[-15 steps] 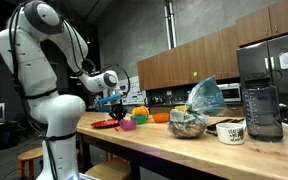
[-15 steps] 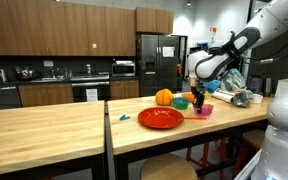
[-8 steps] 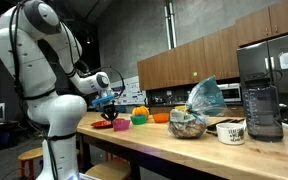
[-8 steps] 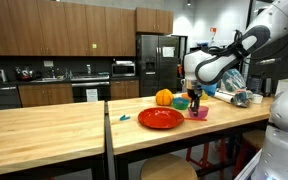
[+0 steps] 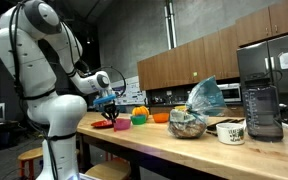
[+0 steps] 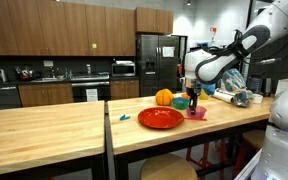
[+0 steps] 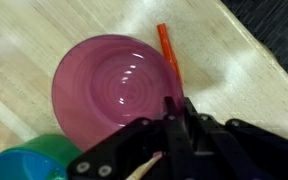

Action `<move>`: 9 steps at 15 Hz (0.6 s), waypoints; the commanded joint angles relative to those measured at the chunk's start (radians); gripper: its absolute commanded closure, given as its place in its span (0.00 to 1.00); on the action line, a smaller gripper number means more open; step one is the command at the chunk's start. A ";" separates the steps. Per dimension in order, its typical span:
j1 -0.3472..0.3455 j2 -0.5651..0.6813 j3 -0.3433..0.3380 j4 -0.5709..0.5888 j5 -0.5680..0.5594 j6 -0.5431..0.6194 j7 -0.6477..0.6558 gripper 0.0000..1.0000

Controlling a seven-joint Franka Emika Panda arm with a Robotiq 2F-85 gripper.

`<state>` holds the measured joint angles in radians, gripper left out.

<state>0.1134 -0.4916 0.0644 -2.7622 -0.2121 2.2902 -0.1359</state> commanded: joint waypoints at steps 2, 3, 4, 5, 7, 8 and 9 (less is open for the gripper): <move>-0.025 -0.024 -0.008 -0.004 -0.011 0.024 -0.005 0.52; -0.030 -0.032 -0.005 0.000 -0.016 0.014 -0.001 0.45; -0.034 -0.044 0.003 0.002 -0.031 -0.006 -0.006 0.38; -0.033 -0.050 0.003 0.002 -0.033 -0.015 -0.010 0.32; -0.033 -0.066 0.007 0.001 -0.039 -0.013 0.003 0.18; -0.034 -0.068 0.011 0.007 -0.045 -0.017 0.005 0.12; -0.034 -0.070 0.013 0.014 -0.047 -0.018 0.006 0.04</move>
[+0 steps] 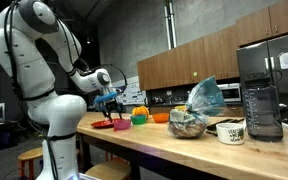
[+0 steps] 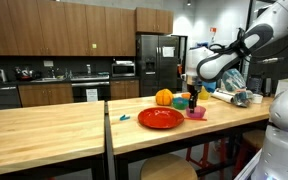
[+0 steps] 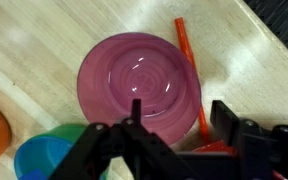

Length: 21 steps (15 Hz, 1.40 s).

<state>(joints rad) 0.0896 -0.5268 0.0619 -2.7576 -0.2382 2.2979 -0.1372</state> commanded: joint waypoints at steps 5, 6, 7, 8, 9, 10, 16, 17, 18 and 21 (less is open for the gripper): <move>-0.017 0.004 0.043 0.085 -0.019 -0.005 0.077 0.00; -0.020 0.016 0.047 0.103 -0.021 -0.004 0.090 0.00; -0.021 0.027 0.050 0.123 -0.025 -0.009 0.094 0.00; -0.023 0.032 0.050 0.138 -0.028 -0.011 0.099 0.00; -0.006 -0.002 0.037 0.095 -0.009 -0.003 0.073 0.00; -0.009 0.004 0.039 0.108 -0.010 -0.003 0.077 0.00; -0.012 0.023 0.040 0.124 -0.011 -0.003 0.083 0.00; -0.013 0.023 0.040 0.124 -0.011 -0.003 0.083 0.00; -0.013 0.023 0.040 0.124 -0.011 -0.003 0.083 0.00; -0.030 0.037 0.046 0.123 -0.019 0.011 0.120 0.00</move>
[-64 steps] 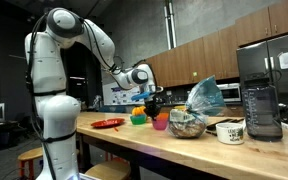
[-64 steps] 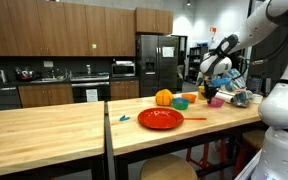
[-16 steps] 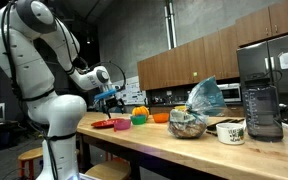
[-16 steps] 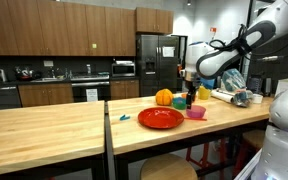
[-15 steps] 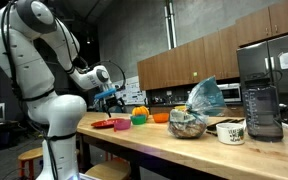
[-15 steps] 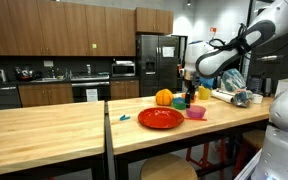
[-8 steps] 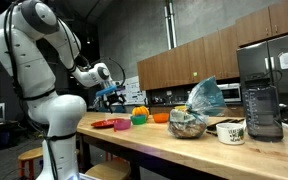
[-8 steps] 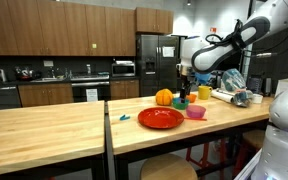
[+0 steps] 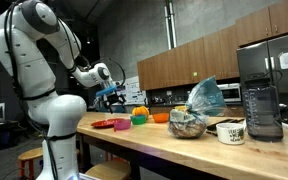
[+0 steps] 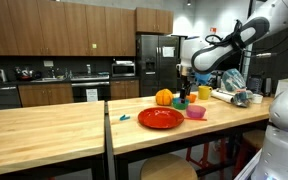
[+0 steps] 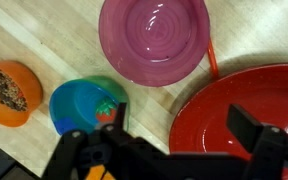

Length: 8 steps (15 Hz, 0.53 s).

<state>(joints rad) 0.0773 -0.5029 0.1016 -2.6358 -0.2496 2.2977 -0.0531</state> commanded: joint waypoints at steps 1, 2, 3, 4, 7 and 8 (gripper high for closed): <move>-0.024 0.020 0.004 0.006 -0.004 0.017 0.053 0.00; -0.031 0.030 0.000 0.013 0.001 0.023 0.069 0.00; -0.042 0.040 0.001 0.023 -0.003 0.021 0.087 0.00; -0.058 0.053 0.004 0.033 -0.012 0.028 0.112 0.00; -0.099 0.095 0.008 0.063 -0.020 0.050 0.188 0.00; -0.106 0.109 0.005 0.075 -0.010 0.059 0.209 0.00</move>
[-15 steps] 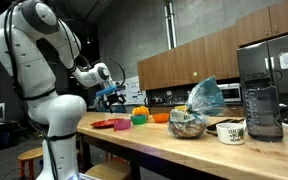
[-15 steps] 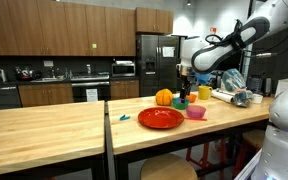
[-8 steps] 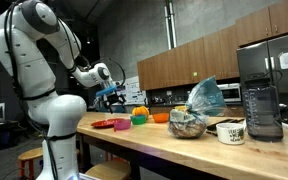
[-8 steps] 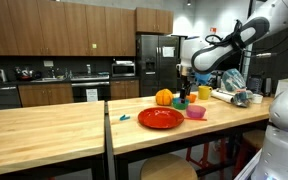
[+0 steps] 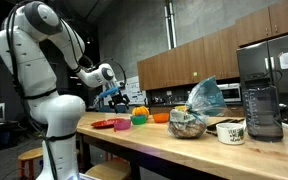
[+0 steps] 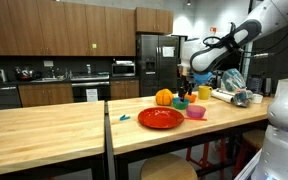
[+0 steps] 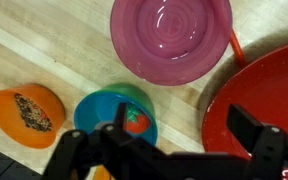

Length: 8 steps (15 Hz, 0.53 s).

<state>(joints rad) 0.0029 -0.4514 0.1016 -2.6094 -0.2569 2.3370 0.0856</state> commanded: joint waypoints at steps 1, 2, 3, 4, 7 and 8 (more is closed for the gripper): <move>-0.036 0.074 0.001 0.062 0.013 0.023 0.094 0.00; -0.042 0.090 0.003 0.075 0.023 0.026 0.125 0.00; -0.056 0.108 0.014 0.091 0.021 0.020 0.187 0.00; -0.064 0.123 0.019 0.096 0.021 0.037 0.241 0.00; -0.081 0.170 0.028 0.125 0.016 0.045 0.390 0.00; -0.084 0.183 0.027 0.133 0.015 0.052 0.427 0.00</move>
<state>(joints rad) -0.0540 -0.3223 0.1105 -2.5185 -0.2437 2.3758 0.4016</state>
